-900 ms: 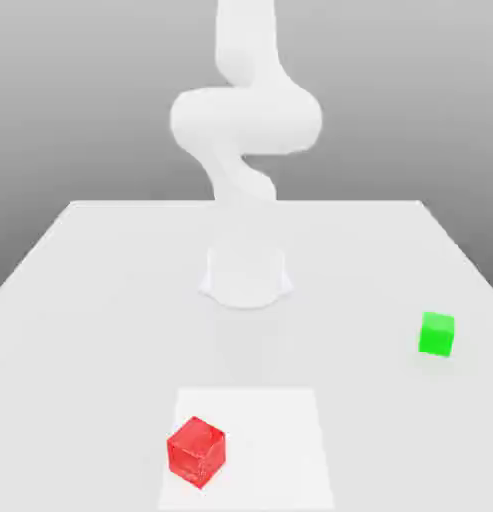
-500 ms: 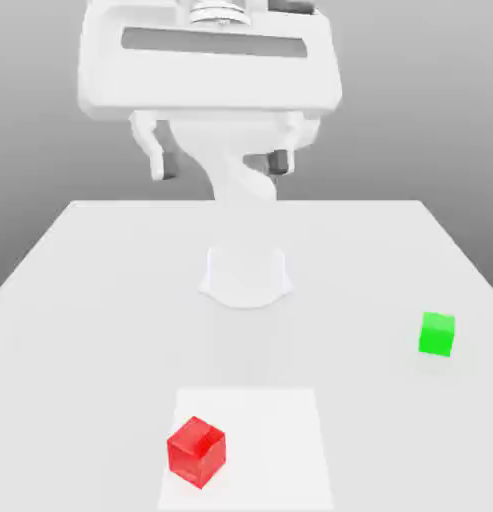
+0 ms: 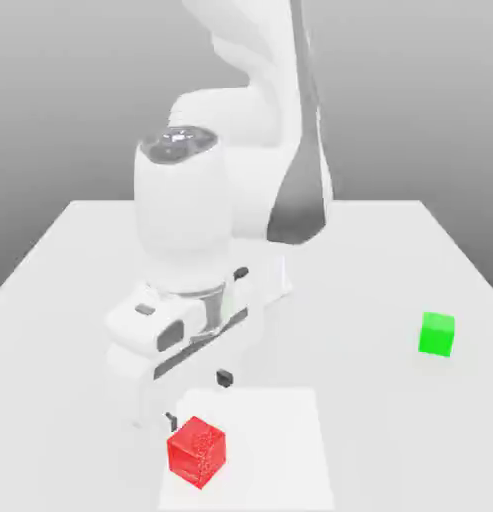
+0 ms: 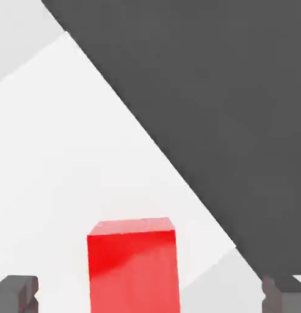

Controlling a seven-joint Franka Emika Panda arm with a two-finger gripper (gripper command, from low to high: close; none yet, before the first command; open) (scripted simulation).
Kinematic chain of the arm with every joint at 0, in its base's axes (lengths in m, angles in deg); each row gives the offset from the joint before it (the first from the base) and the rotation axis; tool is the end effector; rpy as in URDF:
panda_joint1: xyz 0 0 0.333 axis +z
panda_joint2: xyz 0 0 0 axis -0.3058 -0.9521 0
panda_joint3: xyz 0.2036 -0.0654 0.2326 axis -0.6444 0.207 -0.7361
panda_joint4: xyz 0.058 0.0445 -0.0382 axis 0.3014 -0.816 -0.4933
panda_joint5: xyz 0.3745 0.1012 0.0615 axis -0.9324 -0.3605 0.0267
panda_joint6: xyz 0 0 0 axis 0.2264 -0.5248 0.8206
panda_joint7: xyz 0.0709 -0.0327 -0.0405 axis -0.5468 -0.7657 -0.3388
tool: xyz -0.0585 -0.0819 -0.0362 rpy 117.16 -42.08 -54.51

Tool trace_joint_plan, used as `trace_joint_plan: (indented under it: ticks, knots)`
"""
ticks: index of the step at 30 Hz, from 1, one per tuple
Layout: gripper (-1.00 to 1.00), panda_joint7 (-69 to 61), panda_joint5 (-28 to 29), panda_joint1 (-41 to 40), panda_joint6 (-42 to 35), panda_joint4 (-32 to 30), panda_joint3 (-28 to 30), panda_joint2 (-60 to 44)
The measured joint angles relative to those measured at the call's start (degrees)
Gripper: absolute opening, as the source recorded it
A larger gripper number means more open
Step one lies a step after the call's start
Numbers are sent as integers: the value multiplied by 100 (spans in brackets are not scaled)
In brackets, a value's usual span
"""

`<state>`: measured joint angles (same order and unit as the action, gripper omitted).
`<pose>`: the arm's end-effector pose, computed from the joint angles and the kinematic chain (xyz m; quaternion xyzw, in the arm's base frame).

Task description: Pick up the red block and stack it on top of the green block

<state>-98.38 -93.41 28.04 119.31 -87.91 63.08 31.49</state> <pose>0.4433 -0.0587 0.1963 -0.9963 -0.0859 -0.0037 0.0001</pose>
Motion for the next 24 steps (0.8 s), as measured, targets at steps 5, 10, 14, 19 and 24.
trace_joint_plan:
  ticks: [5, 10, 14, 19, 24]
  knots:
    - [-100, -422, -507, -390, 623, 118, -494, -786]
    - [-100, -461, -558, -438, 676, 131, -554, -869]
    - [-100, -140, -121, -224, 230, 34, -249, -303]
    - [-100, 305, 292, 261, -266, -240, -489, 463]
    - [-100, 628, 269, 1835, -385, -655, -1336, 988]
